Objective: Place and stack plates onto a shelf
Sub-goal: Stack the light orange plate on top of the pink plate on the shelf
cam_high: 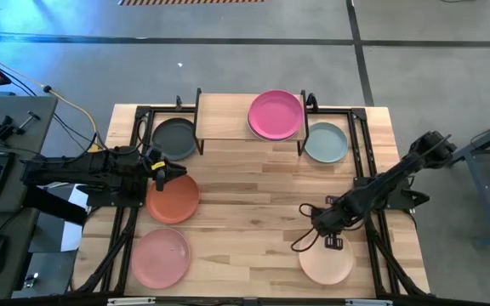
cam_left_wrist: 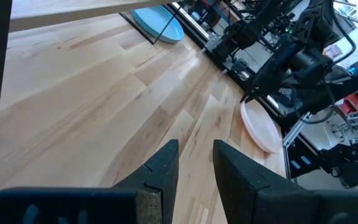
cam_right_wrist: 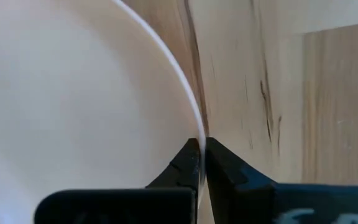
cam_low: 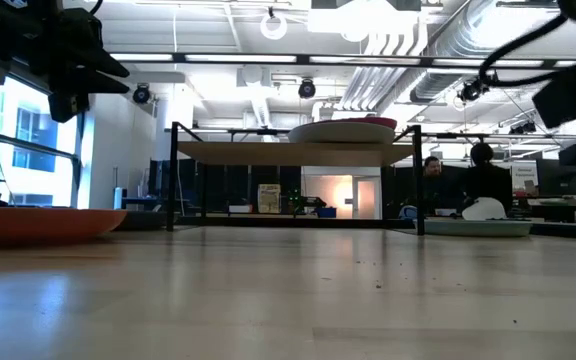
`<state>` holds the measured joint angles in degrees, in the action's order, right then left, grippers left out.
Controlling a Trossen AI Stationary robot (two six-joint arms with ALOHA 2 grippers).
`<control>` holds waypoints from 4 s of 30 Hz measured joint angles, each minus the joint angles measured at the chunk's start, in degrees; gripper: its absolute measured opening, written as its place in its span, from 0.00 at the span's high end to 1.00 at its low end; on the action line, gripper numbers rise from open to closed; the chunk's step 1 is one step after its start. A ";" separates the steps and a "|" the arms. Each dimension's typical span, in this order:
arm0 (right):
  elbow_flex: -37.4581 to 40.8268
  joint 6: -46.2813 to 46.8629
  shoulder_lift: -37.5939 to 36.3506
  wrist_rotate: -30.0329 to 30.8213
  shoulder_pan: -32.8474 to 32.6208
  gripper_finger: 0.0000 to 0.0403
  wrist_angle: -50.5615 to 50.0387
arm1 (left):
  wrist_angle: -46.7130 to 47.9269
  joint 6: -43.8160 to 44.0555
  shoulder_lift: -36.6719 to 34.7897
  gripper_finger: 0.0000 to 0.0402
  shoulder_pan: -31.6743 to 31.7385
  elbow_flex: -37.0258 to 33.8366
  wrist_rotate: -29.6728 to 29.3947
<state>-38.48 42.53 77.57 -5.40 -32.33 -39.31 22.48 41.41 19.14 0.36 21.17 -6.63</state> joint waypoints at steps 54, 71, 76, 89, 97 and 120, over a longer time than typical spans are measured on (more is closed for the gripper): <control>-15.07 -6.98 -22.29 -1.07 50.26 1.00 -2.01 | 0.36 0.39 -0.02 0.78 0.00 0.00 -1.68; -31.93 -13.01 -6.62 -1.73 71.20 1.00 -2.08 | 0.26 0.39 -0.02 0.78 -0.01 0.00 -4.68; -37.61 -14.80 -0.82 -2.17 74.02 1.00 -3.77 | 0.26 0.39 -0.01 0.78 0.00 0.00 -4.68; -50.56 -20.52 10.74 0.85 75.88 1.00 -16.48 | 0.33 0.44 -0.01 0.78 0.00 0.00 -4.50; -51.57 -21.16 12.52 2.26 75.86 1.00 -19.28 | 0.35 0.44 0.00 0.78 0.00 0.00 -4.50; -51.52 -24.94 12.54 5.80 75.79 1.00 -19.12 | 0.38 0.45 -0.02 0.78 -0.01 0.00 -4.48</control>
<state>-90.00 17.59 90.11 0.39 43.46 -58.42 22.86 41.85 19.11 0.35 21.17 -11.11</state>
